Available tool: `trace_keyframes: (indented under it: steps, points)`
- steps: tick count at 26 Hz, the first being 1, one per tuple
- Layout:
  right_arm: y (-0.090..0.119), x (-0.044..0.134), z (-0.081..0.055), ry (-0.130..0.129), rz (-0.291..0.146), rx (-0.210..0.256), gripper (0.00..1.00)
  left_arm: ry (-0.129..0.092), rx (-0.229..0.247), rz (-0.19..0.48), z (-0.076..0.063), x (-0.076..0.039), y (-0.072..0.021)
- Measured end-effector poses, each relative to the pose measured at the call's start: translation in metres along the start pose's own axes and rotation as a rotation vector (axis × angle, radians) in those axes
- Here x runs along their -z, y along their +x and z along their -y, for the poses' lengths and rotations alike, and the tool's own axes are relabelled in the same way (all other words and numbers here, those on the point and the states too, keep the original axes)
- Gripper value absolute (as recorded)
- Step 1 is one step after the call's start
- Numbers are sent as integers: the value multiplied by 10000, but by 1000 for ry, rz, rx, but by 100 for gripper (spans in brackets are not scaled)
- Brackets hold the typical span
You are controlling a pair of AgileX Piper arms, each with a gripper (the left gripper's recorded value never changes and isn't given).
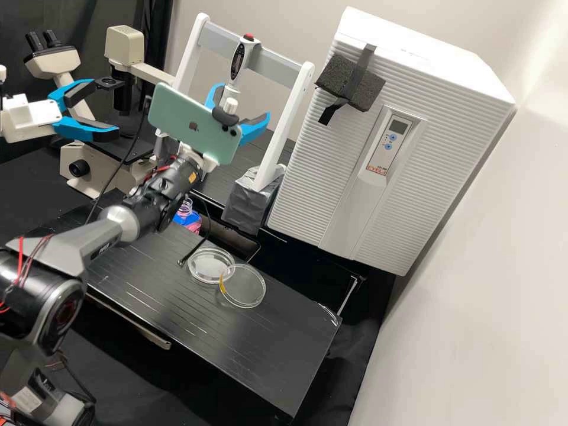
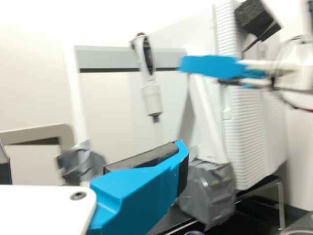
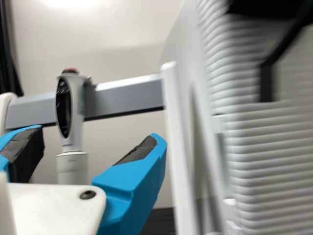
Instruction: Use the pipette
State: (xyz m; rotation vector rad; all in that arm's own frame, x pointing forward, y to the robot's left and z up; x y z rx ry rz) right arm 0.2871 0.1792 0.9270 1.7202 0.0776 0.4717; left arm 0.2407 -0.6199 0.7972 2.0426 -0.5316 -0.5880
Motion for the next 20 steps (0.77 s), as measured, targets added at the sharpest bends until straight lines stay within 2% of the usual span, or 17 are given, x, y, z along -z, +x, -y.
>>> trace_keyframes:
  steps: [5, 8, 11, 13, 14, 16, 17, 20]
  points:
    - [-291, -216, 23, -20, 12, -42, 100, 55, -31, -104, 58, 1, -263]
    - [-447, -369, 67, -18, 37, -79, 100, 65, -45, -144, 93, 13, -420]
    - [-571, -505, 88, -36, 60, -101, 100, 82, -51, -193, 143, 20, -534]
    - [-630, -578, 91, -48, 67, -117, 100, 87, -51, -224, 184, 35, -587]
    - [-669, -623, 86, -59, 61, -140, 100, 94, -52, -235, 208, 34, -621]
    - [-750, -689, 68, -72, 50, -188, 100, 116, -98, -250, 265, 46, -682]
    - [-765, -701, 68, -71, 53, -195, 100, 116, -109, -259, 279, 57, -688]
    - [-796, -729, 71, -69, 68, -202, 100, 100, -94, -297, 330, 89, -678]
